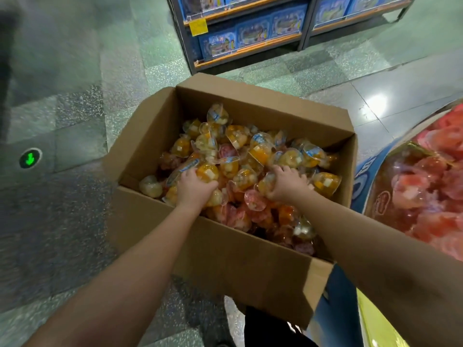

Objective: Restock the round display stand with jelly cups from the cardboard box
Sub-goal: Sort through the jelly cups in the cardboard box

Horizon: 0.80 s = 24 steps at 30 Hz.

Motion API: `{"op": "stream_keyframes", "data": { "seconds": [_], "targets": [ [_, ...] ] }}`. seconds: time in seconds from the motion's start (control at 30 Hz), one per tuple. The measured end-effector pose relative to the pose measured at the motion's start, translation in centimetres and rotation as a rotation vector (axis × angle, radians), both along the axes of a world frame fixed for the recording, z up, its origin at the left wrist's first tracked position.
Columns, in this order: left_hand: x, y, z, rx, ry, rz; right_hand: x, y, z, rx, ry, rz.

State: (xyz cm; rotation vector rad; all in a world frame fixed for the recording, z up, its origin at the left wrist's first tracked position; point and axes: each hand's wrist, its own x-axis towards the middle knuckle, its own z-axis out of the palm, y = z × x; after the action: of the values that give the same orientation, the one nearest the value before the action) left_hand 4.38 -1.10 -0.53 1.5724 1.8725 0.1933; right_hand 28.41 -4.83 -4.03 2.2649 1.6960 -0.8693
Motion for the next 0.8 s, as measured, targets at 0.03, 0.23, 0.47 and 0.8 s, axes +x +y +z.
{"op": "stream_keyframes", "data": {
  "seconds": [0.03,0.23,0.47,0.8],
  "targets": [
    [-0.1,-1.0,1.2,0.01,-0.052,0.014,-0.4,-1.0,0.8,0.039,0.011,-0.057],
    [-2.1,-9.6,7.3,0.011,-0.332,0.016,-2.4,-11.8,7.2,0.248,0.199,-0.413],
    [-4.3,-23.5,10.3,-0.059,-0.423,-0.058,-5.4,-29.8,11.3,0.485,0.306,-0.691],
    [-1.8,-41.3,13.7,-0.406,-0.609,-0.397,-7.3,-54.4,15.5,0.483,0.257,-0.863]
  ]
}}
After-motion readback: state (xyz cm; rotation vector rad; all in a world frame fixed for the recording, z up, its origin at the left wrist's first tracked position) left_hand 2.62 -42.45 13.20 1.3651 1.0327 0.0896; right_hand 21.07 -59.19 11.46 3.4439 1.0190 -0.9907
